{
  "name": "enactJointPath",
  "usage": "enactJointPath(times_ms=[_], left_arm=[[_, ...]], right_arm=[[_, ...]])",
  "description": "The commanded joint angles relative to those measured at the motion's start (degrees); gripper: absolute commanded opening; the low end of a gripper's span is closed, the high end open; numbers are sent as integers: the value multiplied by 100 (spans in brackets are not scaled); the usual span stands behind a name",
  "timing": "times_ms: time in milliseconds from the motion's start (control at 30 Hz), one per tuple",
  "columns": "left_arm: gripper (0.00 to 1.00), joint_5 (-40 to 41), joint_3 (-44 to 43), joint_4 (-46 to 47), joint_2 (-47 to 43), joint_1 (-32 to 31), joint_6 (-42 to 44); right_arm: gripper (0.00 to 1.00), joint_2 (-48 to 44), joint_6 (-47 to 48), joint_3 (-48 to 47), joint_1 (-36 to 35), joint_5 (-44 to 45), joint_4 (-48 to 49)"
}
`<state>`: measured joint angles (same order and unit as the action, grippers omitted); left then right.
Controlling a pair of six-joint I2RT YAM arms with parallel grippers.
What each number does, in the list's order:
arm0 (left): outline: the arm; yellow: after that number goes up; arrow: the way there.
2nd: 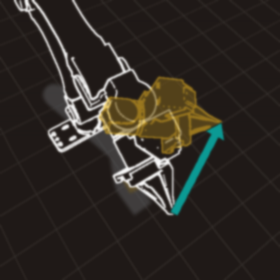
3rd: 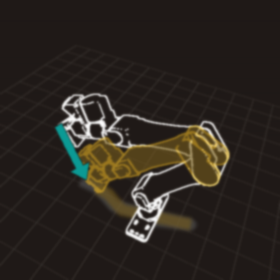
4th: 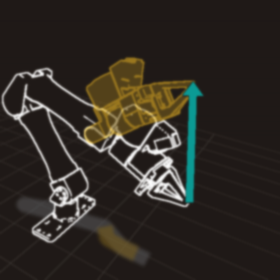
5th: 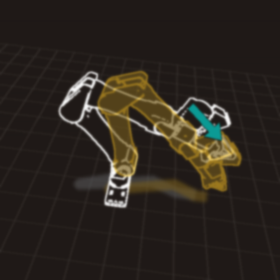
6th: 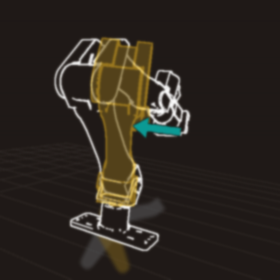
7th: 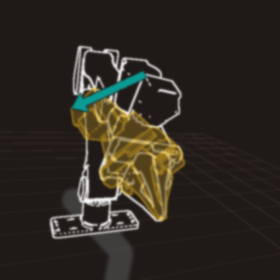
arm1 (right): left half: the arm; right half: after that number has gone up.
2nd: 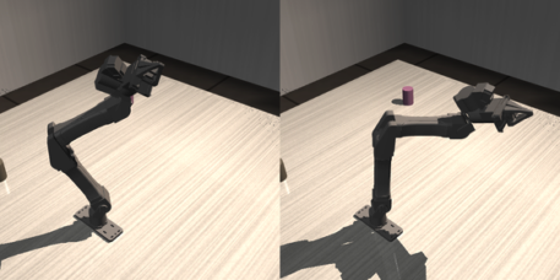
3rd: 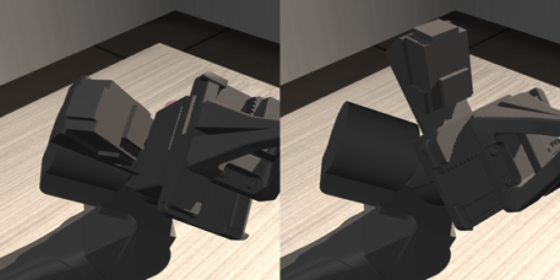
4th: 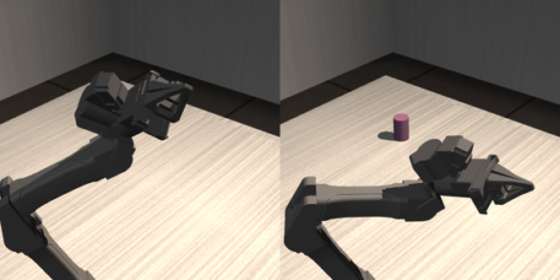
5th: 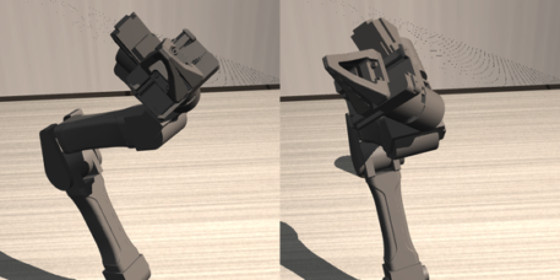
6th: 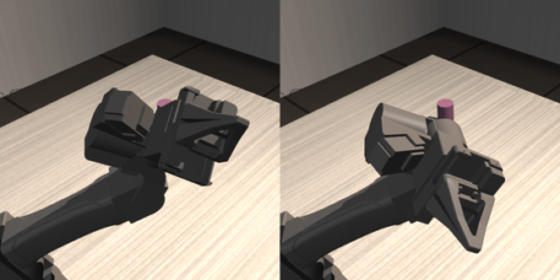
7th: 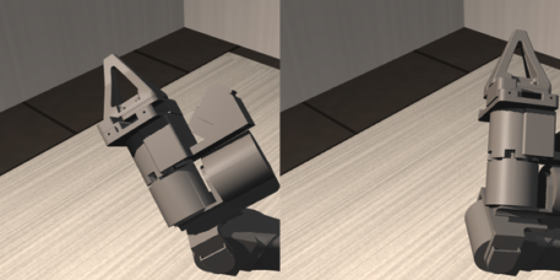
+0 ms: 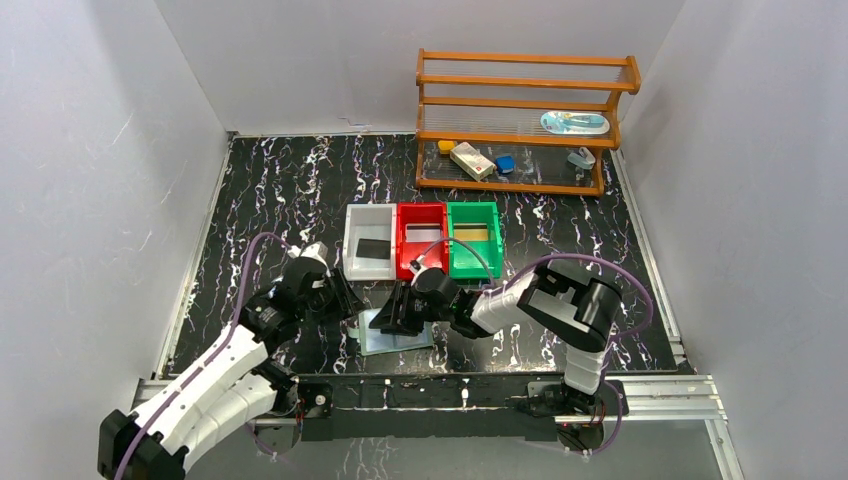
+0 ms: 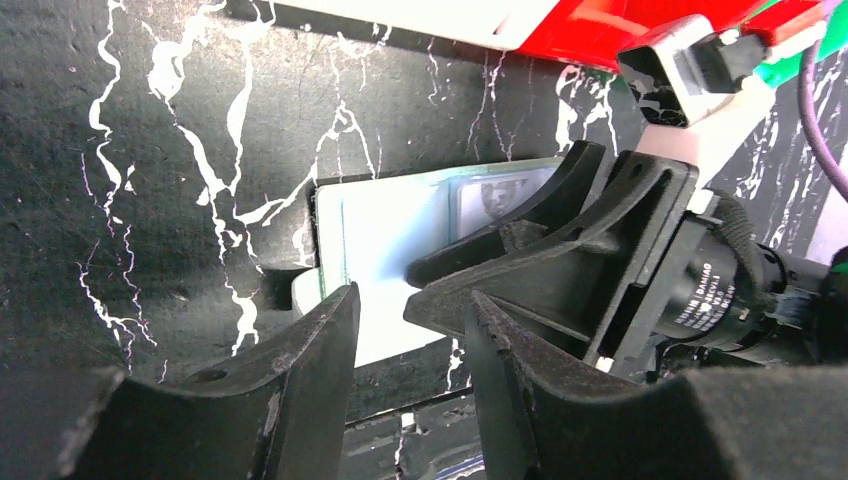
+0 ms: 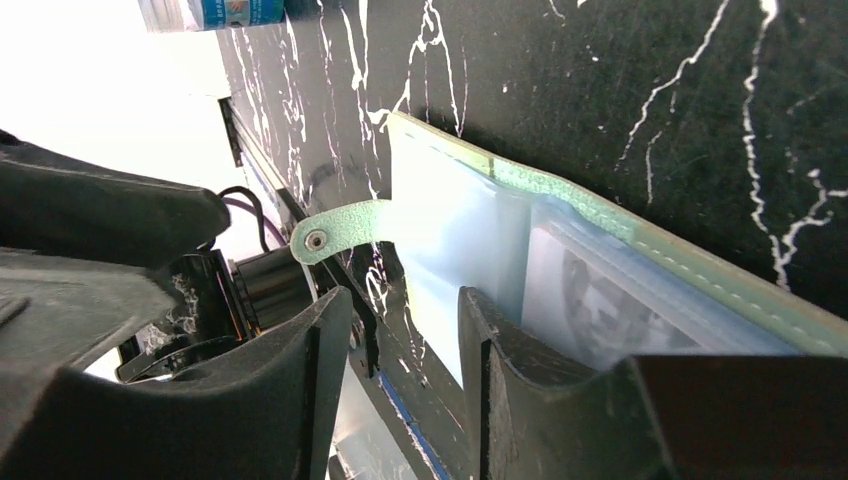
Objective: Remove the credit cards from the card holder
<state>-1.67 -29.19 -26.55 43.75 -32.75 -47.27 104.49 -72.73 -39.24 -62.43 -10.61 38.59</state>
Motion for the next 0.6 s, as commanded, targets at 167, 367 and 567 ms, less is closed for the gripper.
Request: enactJointPath(times_ms=[167,367,567], left_arm=[[37,-626,-110,325,137,-15,170],[34,-1674,-61,1112,609,-19,432],[31,-2105,10,1371,1224,-12,576]], right_arm=[[50,-1085,493,19,-52,449,-559],[51,-1841,654,115,-50,1526,-1966],[52,-2478,515,417,-45,2357,-2955]])
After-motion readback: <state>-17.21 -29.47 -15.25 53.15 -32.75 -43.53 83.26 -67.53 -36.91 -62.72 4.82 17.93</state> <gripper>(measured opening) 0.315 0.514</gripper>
